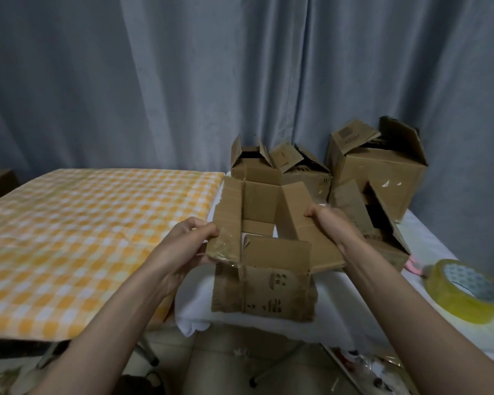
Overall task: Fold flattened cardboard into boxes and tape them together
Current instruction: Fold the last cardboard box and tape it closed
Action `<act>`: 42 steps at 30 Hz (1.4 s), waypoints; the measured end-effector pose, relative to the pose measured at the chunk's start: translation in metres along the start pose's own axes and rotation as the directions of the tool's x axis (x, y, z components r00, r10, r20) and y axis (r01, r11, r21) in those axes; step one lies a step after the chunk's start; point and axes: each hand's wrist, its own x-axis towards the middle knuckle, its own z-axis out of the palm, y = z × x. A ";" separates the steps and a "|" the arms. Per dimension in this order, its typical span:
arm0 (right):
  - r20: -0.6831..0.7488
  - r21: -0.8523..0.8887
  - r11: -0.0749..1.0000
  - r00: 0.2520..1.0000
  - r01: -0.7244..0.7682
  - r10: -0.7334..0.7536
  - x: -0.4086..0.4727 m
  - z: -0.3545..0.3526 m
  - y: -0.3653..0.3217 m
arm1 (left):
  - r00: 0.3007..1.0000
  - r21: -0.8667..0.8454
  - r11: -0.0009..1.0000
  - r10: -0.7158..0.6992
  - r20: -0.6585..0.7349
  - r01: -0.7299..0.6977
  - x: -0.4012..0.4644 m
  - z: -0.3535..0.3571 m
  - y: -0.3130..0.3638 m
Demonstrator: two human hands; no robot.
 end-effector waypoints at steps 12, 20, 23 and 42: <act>-0.029 0.082 0.997 0.999 -0.015 0.017 -0.011 -0.002 0.000 | 0.755 0.398 0.666 0.646 0.117 -0.631 -0.011 0.005 0.007; -0.028 0.097 0.995 1.000 -0.006 0.009 -0.013 -0.001 -0.001 | 0.795 0.749 0.445 0.580 0.177 -0.491 -0.005 0.019 0.009; -0.033 0.096 0.995 0.999 0.006 -0.002 -0.012 -0.001 0.000 | 0.794 0.758 0.434 0.582 0.176 -0.487 -0.003 0.021 0.008; 0.373 -0.700 0.524 0.874 0.486 -0.312 0.059 0.020 -0.049 | 0.889 0.858 0.363 0.411 0.203 -0.364 -0.009 0.019 -0.014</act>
